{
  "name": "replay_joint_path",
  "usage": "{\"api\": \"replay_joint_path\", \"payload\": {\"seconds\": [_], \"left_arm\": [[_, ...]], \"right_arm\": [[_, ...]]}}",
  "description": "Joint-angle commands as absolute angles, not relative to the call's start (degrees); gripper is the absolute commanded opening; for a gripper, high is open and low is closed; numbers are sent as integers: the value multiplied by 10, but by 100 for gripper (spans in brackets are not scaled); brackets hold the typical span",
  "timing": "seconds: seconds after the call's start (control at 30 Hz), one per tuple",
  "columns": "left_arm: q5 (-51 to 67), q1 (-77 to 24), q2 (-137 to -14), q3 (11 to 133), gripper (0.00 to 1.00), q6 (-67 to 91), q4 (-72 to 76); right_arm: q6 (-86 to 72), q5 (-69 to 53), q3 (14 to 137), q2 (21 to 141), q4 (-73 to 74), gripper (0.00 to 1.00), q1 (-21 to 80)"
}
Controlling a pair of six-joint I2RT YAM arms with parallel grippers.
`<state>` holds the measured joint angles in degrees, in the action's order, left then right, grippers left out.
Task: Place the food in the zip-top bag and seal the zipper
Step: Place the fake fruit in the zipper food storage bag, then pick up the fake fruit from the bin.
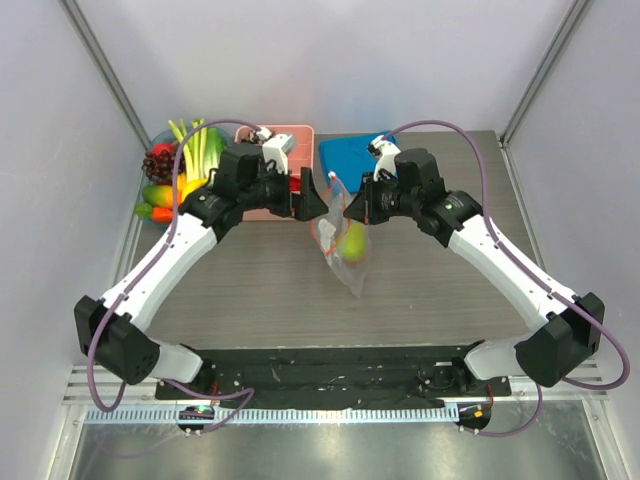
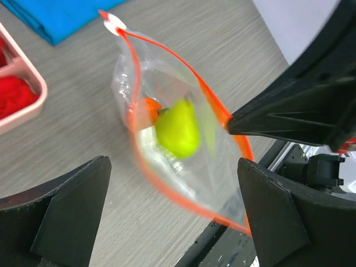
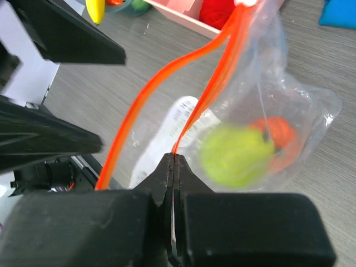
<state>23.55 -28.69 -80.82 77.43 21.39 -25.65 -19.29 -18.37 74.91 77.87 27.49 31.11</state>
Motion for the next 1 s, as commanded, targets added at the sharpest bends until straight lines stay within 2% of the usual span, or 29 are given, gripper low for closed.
{"api": "replay_joint_path", "payload": {"seconds": [0.0, 0.1, 0.4, 0.53, 0.6, 0.73, 0.83, 0.97], "left_arm": [[231, -266, -760, 816, 100, 182, -296], [250, -191, -750, 829, 100, 185, -341], [207, 76, -784, 898, 100, -41, -543], [151, 132, -835, 922, 98, -62, -545], [171, 156, -879, 960, 96, -25, -558], [153, 157, -915, 970, 95, -17, -521], [176, 156, -947, 991, 84, -25, -513], [171, 142, -983, 998, 81, -34, -499]], "right_arm": [[-164, -213, 751, 758, 261, 1, 314], [-157, -223, 756, 748, 261, 1, 315], [-145, -223, 745, 740, 265, 1, 314], [-146, -227, 737, 740, 261, 1, 315], [-146, -225, 736, 741, 261, 1, 314], [-147, -221, 729, 739, 259, 1, 314], [-150, -220, 725, 737, 258, 1, 315], [-150, -214, 721, 737, 256, 1, 314]]}}
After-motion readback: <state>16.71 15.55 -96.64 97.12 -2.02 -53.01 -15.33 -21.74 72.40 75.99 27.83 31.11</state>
